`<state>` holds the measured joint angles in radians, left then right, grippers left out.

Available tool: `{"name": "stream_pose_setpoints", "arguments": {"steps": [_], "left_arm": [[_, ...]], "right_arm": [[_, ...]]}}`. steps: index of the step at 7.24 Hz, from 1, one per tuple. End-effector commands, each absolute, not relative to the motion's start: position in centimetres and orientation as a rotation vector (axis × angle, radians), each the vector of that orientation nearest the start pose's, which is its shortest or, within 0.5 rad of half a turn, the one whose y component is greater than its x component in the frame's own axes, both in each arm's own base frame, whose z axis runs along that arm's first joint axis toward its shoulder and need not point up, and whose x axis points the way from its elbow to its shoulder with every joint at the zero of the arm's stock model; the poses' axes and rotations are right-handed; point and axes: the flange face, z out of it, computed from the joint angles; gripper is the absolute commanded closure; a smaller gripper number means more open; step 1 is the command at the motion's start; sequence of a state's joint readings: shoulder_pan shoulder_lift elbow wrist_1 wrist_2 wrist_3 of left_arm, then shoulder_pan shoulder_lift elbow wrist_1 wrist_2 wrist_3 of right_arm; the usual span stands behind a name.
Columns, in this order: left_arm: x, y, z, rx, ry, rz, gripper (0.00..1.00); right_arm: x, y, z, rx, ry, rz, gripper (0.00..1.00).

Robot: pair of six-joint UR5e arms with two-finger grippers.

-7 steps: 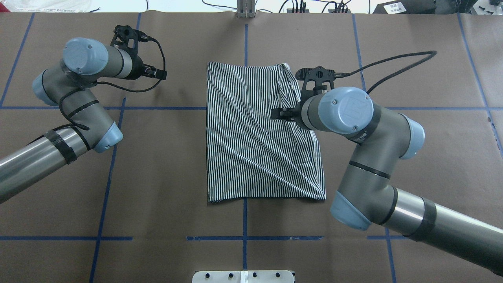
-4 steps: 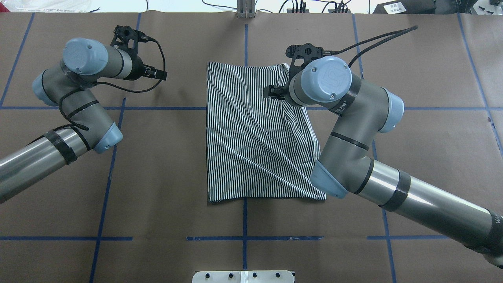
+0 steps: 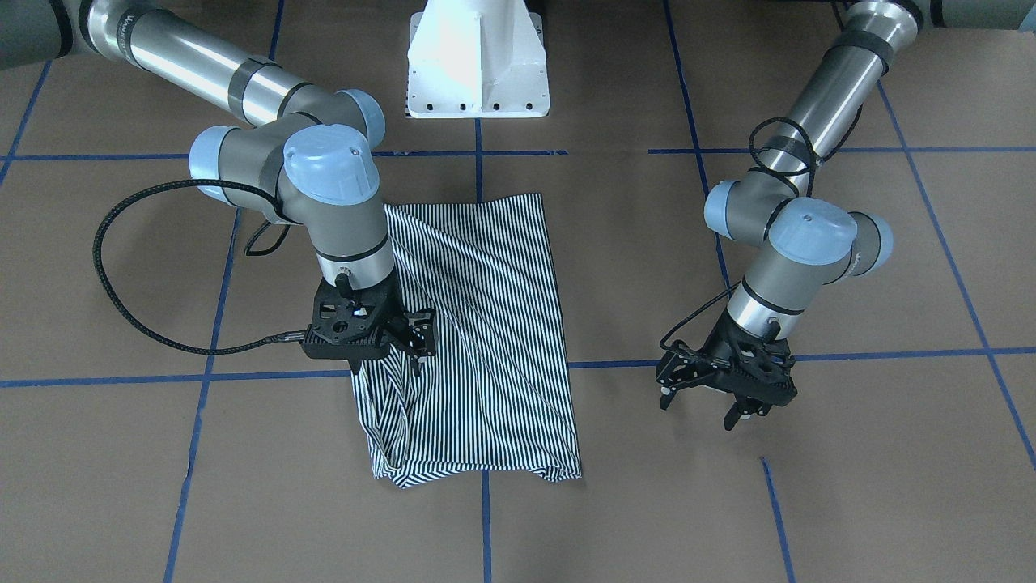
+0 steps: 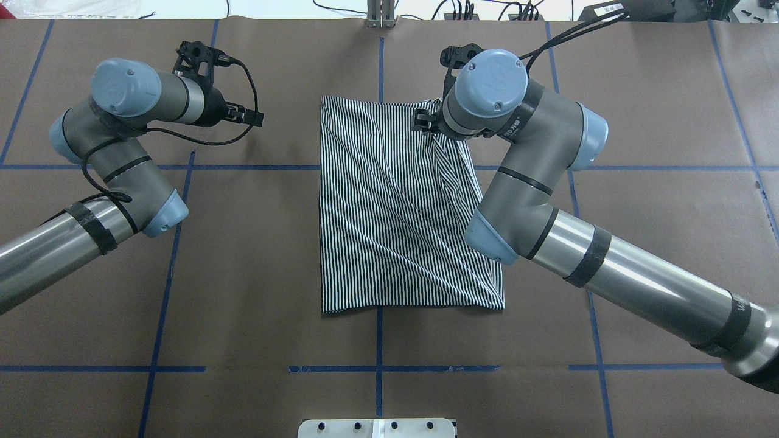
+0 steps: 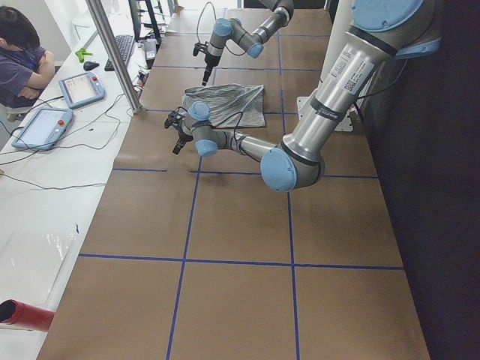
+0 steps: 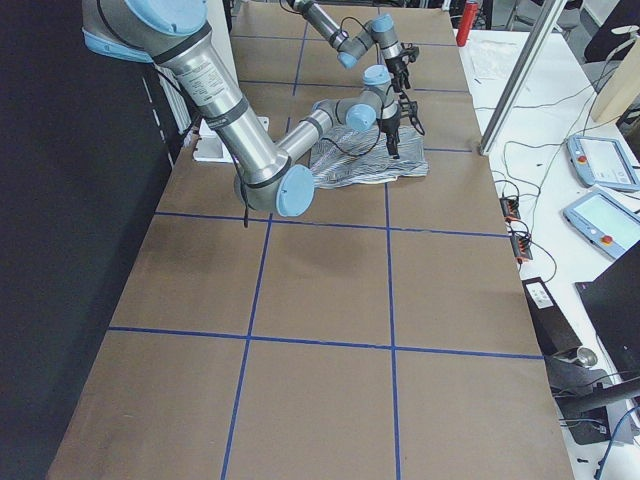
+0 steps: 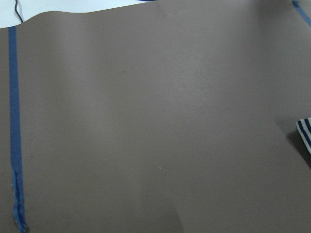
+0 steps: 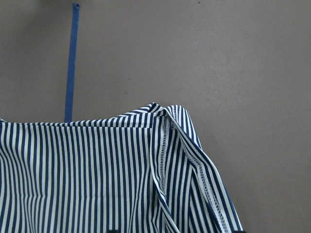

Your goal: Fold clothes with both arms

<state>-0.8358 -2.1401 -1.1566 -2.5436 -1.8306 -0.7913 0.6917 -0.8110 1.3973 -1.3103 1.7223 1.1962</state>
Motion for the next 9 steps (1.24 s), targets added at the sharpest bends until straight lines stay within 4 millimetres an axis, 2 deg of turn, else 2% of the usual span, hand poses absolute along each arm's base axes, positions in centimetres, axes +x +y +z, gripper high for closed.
{"name": "stream_pose_setpoints", "arguments": {"steps": [1, 3, 5, 6, 7, 9], "left_arm": [[41.0, -61.5, 42.5, 0.703, 0.981, 0.106, 0.00], [40.9, -61.5, 42.1, 0.716, 0.985, 0.104, 0.00], [41.0, -61.5, 42.0, 0.726, 0.981, 0.098, 0.00], [41.0, -61.5, 42.0, 0.726, 0.981, 0.098, 0.00], [40.9, -61.5, 41.9, 0.728, 0.981, 0.097, 0.00], [40.9, -61.5, 41.8, 0.729, 0.982, 0.098, 0.00]], "right_arm": [[-52.3, -58.1, 26.0, 0.286, -0.780, 0.231, 0.34], [-54.1, -58.3, 28.2, 0.295, -0.797, 0.221, 0.45], [-54.3, -58.3, 28.5, 0.291, -0.798, 0.225, 0.59], [-54.3, -58.3, 28.3, 0.291, -0.804, 0.226, 0.78], [-54.4, -58.3, 28.3, 0.286, -0.804, 0.231, 0.90], [-54.5, -58.3, 27.9, 0.280, -0.810, 0.242, 0.88]]}}
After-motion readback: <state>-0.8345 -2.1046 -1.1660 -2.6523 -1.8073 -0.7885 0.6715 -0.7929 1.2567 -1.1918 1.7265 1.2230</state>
